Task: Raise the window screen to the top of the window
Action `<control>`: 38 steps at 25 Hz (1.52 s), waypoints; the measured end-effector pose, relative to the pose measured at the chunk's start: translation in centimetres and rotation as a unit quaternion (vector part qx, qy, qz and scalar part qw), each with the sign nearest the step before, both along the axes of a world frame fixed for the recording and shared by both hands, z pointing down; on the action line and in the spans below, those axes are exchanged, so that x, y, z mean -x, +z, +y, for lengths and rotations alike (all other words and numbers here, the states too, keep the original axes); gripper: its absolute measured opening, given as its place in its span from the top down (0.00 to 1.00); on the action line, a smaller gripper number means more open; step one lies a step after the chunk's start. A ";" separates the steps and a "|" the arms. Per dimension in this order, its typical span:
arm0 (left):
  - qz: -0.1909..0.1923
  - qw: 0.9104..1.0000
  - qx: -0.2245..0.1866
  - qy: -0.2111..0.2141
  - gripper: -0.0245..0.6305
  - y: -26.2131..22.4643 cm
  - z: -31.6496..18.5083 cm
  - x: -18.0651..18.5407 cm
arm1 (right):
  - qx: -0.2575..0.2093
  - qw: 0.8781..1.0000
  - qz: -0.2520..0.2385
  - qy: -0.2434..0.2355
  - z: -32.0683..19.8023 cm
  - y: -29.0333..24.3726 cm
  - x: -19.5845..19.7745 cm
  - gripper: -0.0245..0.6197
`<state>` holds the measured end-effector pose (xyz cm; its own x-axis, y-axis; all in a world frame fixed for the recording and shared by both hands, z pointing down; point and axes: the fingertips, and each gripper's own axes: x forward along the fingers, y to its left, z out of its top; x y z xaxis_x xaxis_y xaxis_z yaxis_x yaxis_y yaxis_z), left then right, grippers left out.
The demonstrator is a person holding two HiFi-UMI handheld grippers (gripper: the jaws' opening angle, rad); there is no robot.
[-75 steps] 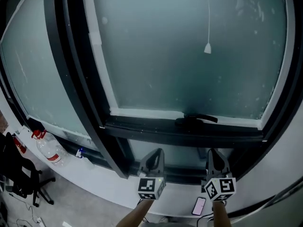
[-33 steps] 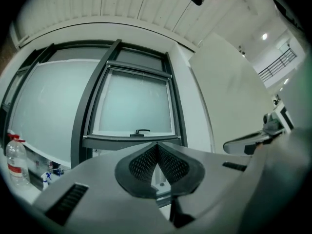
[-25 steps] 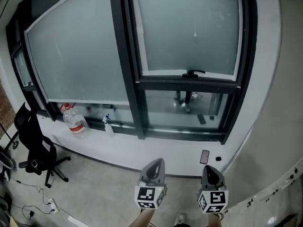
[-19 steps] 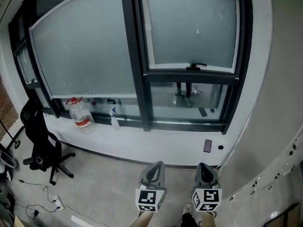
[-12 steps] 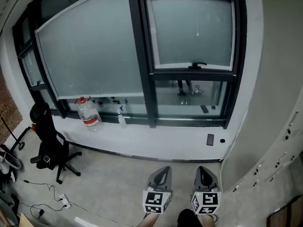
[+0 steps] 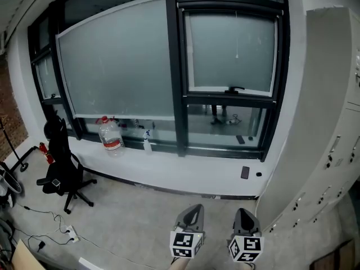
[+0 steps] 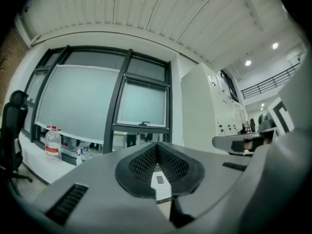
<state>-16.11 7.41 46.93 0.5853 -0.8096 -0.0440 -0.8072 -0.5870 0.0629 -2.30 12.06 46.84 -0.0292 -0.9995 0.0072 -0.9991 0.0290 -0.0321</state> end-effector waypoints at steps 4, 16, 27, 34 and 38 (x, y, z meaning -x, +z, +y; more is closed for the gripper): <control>0.009 1.000 -0.008 -0.004 0.96 -0.1 4.9 -1.7 | -0.018 1.000 0.008 -0.005 4.9 -1.2 -1.4 0.95; -0.002 1.000 0.014 -0.002 0.96 1.8 24.9 -5.9 | -0.005 1.000 0.021 0.004 23.5 -0.5 -4.7 0.95; -0.018 0.999 -0.027 0.008 0.96 -1.0 32.1 -8.0 | -0.041 0.999 0.014 0.008 31.8 -3.1 -6.8 0.95; -0.030 0.998 -0.050 0.011 0.96 -2.7 33.7 -7.8 | -0.066 0.998 0.002 0.010 33.4 -4.6 -6.8 0.95; -0.033 0.998 -0.053 0.010 0.96 -3.0 33.6 -7.8 | -0.075 0.997 0.006 0.009 33.5 -5.2 -6.8 0.95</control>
<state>-8.28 41.02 43.93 0.6056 -0.7906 -0.0902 -0.7956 -0.6035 -0.0527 4.52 45.58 41.60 -0.0115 -0.9899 -0.1412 -0.9998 0.0140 -0.0165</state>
